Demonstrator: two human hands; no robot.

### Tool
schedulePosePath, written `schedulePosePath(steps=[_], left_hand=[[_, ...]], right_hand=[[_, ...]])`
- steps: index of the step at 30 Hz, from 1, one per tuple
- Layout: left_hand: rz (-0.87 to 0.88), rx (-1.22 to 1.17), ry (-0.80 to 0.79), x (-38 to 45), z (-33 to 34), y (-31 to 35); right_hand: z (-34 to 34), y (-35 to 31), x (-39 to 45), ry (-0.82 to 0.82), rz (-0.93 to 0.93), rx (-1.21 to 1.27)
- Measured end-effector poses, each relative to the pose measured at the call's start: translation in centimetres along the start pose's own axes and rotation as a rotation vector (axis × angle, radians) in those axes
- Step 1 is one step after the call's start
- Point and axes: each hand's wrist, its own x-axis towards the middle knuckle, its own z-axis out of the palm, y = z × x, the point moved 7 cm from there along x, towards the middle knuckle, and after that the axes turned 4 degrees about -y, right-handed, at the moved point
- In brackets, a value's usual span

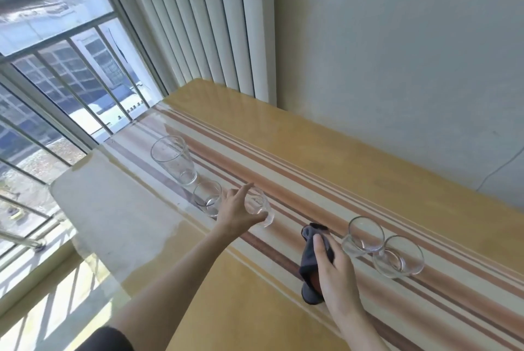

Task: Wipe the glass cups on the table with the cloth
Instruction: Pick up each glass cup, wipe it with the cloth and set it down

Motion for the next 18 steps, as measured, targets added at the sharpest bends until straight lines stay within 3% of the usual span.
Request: schedulePosePath(steps=[5,9,12,15,18], left_hand=[[0.117,-0.352,-0.172,-4.8,-3.1,3.9],[0.258,-0.408,-0.233,-9.7,-5.9,9.1],[0.345,-0.396,-0.198,-13.2,-7.1,12.5],[0.436,-0.388,-0.112,-15.9,-8.0,14.6],[0.488,-0.363,-0.043,-18.1,-9.0,16.0]], right_hand=[[-1.3,-3.8,-2.1,0.015,-0.158,0.076],[-2.0,-7.5,-5.0,-0.009,-0.381,0.152],[-0.6,-11.5,-7.5,-0.123,-0.592,0.049],[0.7,-14.4,-9.2,-0.077,-0.744,-0.230],[-0.2,-15.9,-9.8,0.002,-0.663,-0.206]])
